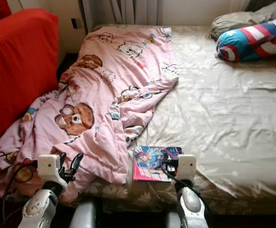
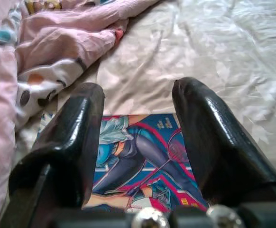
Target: Clean up the room
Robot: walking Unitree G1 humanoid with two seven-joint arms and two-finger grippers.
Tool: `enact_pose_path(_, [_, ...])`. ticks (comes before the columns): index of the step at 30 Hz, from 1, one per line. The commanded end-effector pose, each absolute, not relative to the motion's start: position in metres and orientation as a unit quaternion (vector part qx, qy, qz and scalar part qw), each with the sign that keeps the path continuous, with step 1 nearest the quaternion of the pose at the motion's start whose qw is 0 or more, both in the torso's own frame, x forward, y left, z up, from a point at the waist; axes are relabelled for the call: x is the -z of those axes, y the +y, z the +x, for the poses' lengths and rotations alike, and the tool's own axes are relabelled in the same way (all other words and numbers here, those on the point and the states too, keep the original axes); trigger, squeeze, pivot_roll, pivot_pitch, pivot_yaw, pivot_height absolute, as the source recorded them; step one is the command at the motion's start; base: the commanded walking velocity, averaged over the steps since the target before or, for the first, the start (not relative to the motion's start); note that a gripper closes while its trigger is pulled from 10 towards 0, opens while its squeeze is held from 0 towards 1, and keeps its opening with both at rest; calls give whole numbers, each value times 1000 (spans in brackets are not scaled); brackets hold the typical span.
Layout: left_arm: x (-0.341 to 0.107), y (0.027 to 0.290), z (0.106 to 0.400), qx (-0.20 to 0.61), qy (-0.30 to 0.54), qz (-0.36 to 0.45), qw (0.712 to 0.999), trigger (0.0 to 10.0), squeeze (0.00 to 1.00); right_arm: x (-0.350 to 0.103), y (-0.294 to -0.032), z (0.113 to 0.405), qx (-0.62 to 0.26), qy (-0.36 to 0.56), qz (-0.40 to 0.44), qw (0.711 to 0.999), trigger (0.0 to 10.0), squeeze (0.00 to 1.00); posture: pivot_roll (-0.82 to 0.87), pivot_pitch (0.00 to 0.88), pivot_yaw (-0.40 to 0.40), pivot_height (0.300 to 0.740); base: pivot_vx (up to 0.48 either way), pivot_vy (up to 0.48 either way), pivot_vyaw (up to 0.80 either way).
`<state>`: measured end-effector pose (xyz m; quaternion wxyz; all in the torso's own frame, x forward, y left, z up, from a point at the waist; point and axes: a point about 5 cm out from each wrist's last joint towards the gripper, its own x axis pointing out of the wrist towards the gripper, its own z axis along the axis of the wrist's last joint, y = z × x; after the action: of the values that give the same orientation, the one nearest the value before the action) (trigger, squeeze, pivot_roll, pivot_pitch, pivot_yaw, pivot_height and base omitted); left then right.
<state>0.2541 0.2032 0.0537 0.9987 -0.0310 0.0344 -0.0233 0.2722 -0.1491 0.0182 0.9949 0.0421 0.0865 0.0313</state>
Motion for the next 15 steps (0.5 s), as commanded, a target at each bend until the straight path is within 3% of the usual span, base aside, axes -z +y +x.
enact_pose_path(1, [-54, 196, 254, 31, 32, -40, 998, 10000, 0, -13, -160, 266, -16, 98, 39, 994, 10000, 0, -74, 141, -5, 605, 0, 0, 0])
enact_pose_path(15, [-54, 194, 254, 36, 34, -39, 998, 10000, 0, -8, -161, 264, -2, 106, 43, 993, 10000, 0, -68, 163, 0, 605, 0, 0, 0])
